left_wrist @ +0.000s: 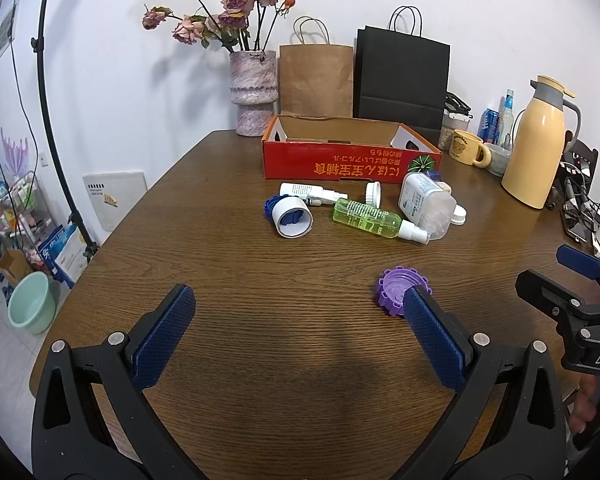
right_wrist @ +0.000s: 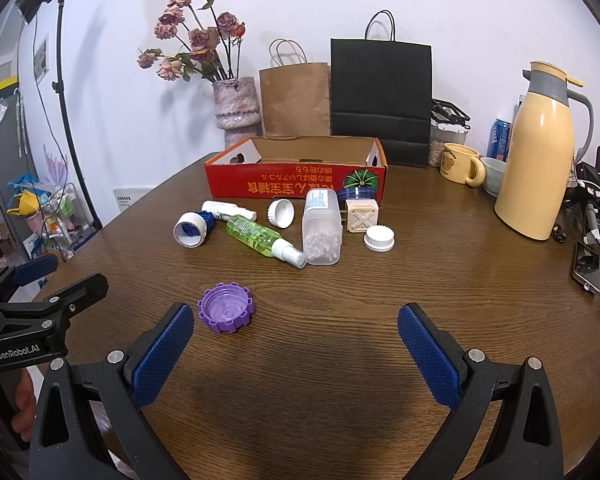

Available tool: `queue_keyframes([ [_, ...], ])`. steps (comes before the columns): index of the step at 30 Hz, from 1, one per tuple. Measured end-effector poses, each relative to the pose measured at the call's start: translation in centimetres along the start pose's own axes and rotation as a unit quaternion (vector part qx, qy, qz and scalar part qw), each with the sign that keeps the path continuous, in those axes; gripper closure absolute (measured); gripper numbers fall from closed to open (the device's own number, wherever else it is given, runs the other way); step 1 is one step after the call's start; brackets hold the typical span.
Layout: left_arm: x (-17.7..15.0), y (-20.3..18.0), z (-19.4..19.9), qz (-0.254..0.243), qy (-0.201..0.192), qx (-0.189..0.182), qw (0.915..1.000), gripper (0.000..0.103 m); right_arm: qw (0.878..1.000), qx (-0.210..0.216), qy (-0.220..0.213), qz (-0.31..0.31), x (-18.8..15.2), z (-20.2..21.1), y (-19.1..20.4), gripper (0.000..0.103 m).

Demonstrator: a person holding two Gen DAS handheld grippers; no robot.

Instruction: Organize rigid objects

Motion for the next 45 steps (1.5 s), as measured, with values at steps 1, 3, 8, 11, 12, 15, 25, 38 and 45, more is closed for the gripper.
queue_keyframes([
  [1, 0.0, 0.0, 0.0, 0.000, 0.000, 0.000, 1.0000, 0.000, 1.000, 0.000, 0.000, 0.000, 0.0, 0.0, 0.0, 0.000],
  [3, 0.0, 0.0, 0.0, 0.001, 0.000, 0.000, 1.0000, 0.000, 1.000, 0.000, -0.001, 0.001, 0.1, 0.1, 0.1, 0.000],
  [8, 0.1, 0.2, 0.1, 0.002, 0.000, -0.001, 1.0000, 0.000, 1.000, 0.000, 0.000, 0.001, 0.0, 0.1, 0.1, 0.000],
  [11, 0.1, 0.2, 0.0, 0.003, 0.002, 0.000, 1.0000, 0.000, 1.000, 0.001, 0.002, 0.002, 0.2, 0.2, 0.3, 0.000],
  [12, 0.1, 0.3, 0.0, 0.004, 0.002, 0.000, 1.0000, 0.000, 1.000, 0.001, 0.002, 0.003, 0.2, 0.1, 0.4, 0.000],
  [15, 0.0, 0.7, -0.2, 0.007, 0.003, 0.001, 1.0000, 0.000, 1.000, 0.004, 0.006, 0.006, 0.1, -0.2, 0.6, 0.000],
  [25, -0.1, 2.4, -1.4, 0.016, 0.011, 0.014, 0.9997, 0.000, 0.999, 0.017, 0.029, 0.022, 0.2, -2.7, 1.9, 0.000],
  [38, -0.3, 5.2, -3.6, 0.029, 0.028, 0.030, 0.9988, 0.000, 0.995, 0.038, 0.080, 0.046, 0.0, -7.7, 4.4, 0.000],
  [45, -0.2, 6.8, -4.7, 0.034, 0.036, 0.040, 0.9980, 0.000, 0.991, 0.045, 0.116, 0.052, -0.2, -10.6, 5.2, 0.000],
])
Point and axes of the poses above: each gripper's, at about its wrist camera, not at the fingertips, and z roughly against the way its jaws point, y to its left, x to its top, the point moved 2 cm from there along -z, roughly the way its jaws point, and after that the axes turned 3 degrees about z, right-handed, at the moved point
